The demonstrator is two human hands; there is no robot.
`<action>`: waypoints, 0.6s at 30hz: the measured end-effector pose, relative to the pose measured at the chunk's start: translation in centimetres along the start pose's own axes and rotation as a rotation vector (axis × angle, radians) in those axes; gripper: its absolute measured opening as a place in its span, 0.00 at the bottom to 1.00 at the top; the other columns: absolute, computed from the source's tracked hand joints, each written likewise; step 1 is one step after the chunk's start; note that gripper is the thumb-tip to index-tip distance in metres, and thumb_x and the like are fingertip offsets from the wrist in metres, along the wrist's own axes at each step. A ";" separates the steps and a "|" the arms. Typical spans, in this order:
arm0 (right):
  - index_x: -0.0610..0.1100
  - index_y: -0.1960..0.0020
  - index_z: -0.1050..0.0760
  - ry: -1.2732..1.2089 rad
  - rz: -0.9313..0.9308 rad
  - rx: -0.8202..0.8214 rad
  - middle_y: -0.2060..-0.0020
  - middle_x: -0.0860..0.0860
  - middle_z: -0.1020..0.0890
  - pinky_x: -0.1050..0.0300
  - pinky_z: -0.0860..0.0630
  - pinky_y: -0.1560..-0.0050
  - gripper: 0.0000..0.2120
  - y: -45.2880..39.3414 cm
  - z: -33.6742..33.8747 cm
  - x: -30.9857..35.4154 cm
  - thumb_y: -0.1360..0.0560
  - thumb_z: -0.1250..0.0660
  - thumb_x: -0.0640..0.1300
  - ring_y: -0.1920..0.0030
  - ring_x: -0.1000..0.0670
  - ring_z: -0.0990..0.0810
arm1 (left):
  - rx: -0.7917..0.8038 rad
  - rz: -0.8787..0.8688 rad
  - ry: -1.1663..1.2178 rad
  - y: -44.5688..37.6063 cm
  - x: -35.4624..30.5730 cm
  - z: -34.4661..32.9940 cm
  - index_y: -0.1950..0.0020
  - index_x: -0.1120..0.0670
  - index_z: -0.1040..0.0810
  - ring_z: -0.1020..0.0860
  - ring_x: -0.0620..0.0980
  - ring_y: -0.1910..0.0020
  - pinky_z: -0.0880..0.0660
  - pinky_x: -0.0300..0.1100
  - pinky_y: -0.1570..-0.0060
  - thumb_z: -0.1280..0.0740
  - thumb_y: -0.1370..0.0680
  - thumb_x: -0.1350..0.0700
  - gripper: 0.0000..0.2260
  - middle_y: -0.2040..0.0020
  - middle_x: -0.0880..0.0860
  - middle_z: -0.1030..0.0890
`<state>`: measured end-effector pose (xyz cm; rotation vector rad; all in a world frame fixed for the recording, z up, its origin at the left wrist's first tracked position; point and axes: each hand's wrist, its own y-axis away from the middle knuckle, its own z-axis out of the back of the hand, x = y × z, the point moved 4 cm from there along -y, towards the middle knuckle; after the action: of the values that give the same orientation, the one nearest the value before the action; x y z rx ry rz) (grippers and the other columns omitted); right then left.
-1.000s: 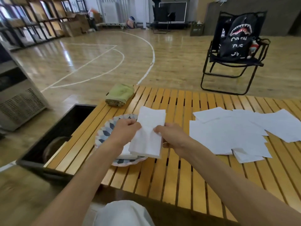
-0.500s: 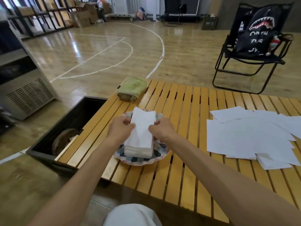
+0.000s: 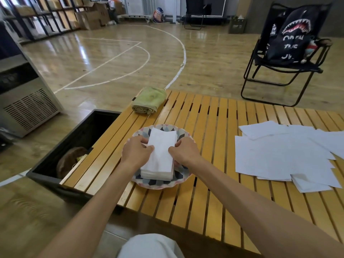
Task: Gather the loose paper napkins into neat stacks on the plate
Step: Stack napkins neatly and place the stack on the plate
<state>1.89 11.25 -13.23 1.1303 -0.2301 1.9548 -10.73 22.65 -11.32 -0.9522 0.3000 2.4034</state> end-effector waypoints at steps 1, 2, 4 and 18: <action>0.42 0.49 0.24 0.002 0.001 -0.017 0.59 0.49 0.21 0.63 0.27 0.69 0.08 0.0 0.0 -0.1 0.23 0.35 0.47 0.59 0.51 0.20 | -0.006 -0.004 0.004 0.0 0.1 0.0 0.35 0.55 0.25 0.23 0.50 0.48 0.23 0.41 0.56 0.31 0.21 0.51 0.16 0.45 0.53 0.21; 0.43 0.48 0.25 -0.006 0.001 -0.046 0.58 0.51 0.22 0.63 0.29 0.69 0.08 0.1 0.1 -0.2 0.22 0.36 0.48 0.59 0.53 0.22 | -0.008 -0.010 0.017 0.1 0.2 0.0 0.35 0.54 0.26 0.23 0.50 0.47 0.22 0.43 0.55 0.33 0.21 0.50 0.16 0.44 0.53 0.21; 0.46 0.43 0.29 -0.077 -0.009 -0.104 0.52 0.52 0.23 0.64 0.31 0.68 0.08 0.2 0.1 -0.3 0.20 0.38 0.48 0.58 0.56 0.25 | 0.027 -0.027 0.047 0.0 0.5 -0.3 0.35 0.51 0.28 0.24 0.51 0.45 0.22 0.45 0.54 0.37 0.19 0.49 0.14 0.43 0.52 0.23; 0.50 0.19 0.51 -0.391 -0.002 -0.069 0.23 0.50 0.37 0.48 0.30 0.29 0.26 2.5 -3.9 0.8 0.16 0.47 0.43 0.26 0.45 0.35 | 0.289 -0.046 0.369 1.6 0.4 -2.3 0.22 0.41 0.43 0.32 0.47 0.37 0.31 0.41 0.50 0.46 0.15 0.49 0.21 0.34 0.44 0.33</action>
<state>-2.62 12.13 -14.27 1.4580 -0.4992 1.6960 -10.50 20.59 -13.23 -1.2417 0.7289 2.0584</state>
